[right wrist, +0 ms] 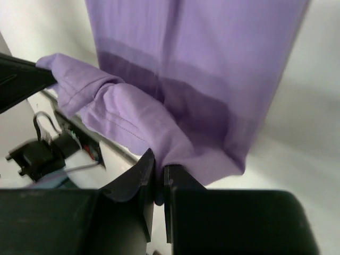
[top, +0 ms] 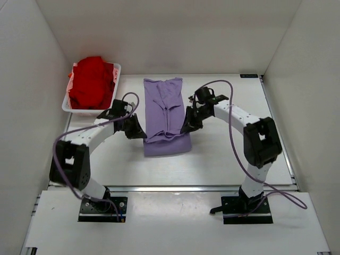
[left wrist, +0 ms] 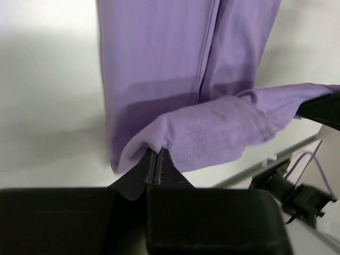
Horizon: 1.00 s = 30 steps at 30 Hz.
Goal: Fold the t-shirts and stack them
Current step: Fold the folded rectangular tshirt in 1/3 of the way
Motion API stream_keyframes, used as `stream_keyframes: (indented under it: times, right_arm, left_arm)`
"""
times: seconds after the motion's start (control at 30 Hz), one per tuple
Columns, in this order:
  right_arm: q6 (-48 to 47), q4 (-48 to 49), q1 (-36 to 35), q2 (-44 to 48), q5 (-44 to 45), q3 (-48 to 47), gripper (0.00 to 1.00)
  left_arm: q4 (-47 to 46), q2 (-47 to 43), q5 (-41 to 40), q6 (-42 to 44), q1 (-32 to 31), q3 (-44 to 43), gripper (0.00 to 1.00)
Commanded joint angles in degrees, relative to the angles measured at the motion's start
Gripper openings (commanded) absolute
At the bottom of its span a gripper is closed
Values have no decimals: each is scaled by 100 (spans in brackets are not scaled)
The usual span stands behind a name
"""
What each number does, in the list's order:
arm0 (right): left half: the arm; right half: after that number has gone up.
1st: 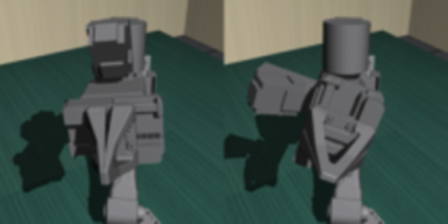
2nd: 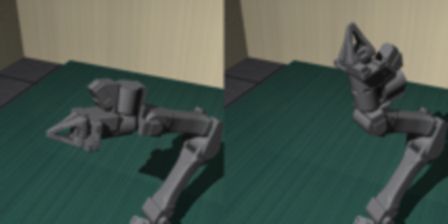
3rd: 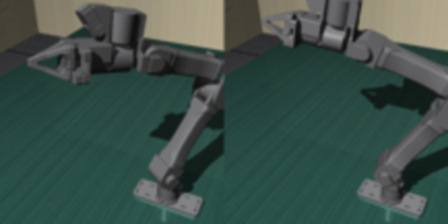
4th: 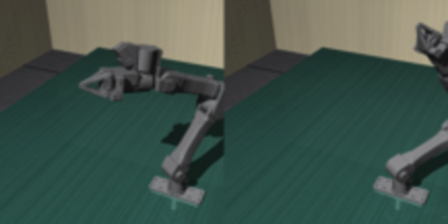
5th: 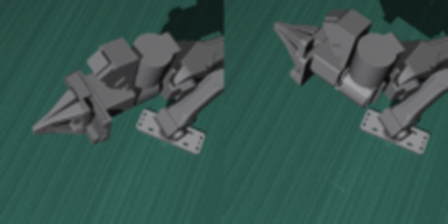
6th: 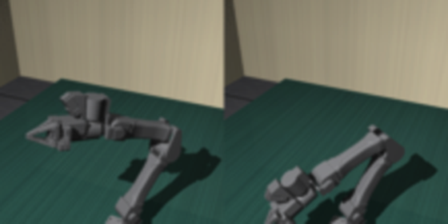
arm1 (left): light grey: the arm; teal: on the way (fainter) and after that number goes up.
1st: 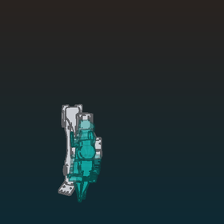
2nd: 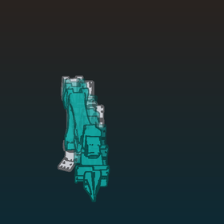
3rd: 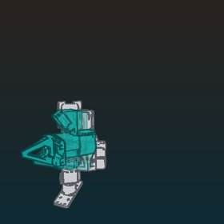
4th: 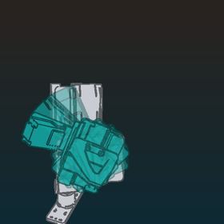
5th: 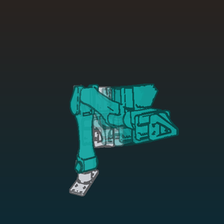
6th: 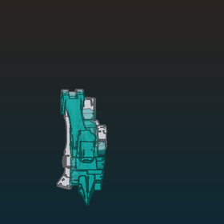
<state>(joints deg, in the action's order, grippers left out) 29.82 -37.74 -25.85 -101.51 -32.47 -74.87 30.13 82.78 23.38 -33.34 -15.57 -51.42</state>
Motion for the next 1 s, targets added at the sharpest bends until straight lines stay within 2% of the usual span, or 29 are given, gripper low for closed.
stream_keyframes:
  times: [0.0, 0.07, 0.1, 0.13, 0.17, 0.27, 0.3, 0.33, 0.37, 0.47, 0.67, 0.77, 0.83, 0.97]
  right_arm:
    - [-538, -471, 290, -796, -128, -983, 0]
    - [-696, -620, 396, -1289, -67, -1851, 0]
    - [-723, -769, 431, -1396, 3, -2073, 0]
    - [-802, -840, 527, -1684, 56, -2519, 3]
    - [-820, -928, 537, -1948, 187, -2950, 16]
    - [-891, -833, 660, -2206, 363, -3525, 36]
    - [-864, -649, 634, -2084, 468, -3439, 40]
    - [-873, -526, 686, -1996, 522, -3359, 48]
    - [-786, -263, 738, -1786, 618, -3106, 55]
    - [-654, 221, 774, -1189, 689, -2263, 59]
    - [-469, 828, 774, -36, 769, 12, 57]
    - [-241, 1512, 678, 570, 576, 1445, 57]
    - [75, 1899, 625, 869, 470, 2078, 58]
    - [515, 2778, 537, 993, 110, 2942, 60]
  left_arm:
    - [-236, 832, 176, 337, 221, -815, 0]
    - [-271, 1342, 45, 407, 265, -1542, 0]
    - [-245, 1685, 53, 390, 361, -1703, 4]
    - [-375, 1828, 97, 364, 423, -2027, 23]
    - [-481, 2090, 149, 285, 484, -2308, 34]
    - [-823, 2505, 413, 13, 704, -2837, 42]
    - [-938, 2471, 352, -101, 748, -2839, 53]
    - [-1043, 2358, 308, -172, 775, -2778, 55]
    - [-1175, 2296, 282, -225, 784, -2620, 54]
    - [-1281, 1805, 115, -278, 731, -1998, 50]
    - [-1413, 837, -69, -146, 354, -293, 56]
    - [-1667, 311, -298, -426, 82, 570, 56]
    - [-1974, 99, -543, -681, -51, 1175, 56]
    - [-2336, -113, -913, -1068, -182, 1696, 56]
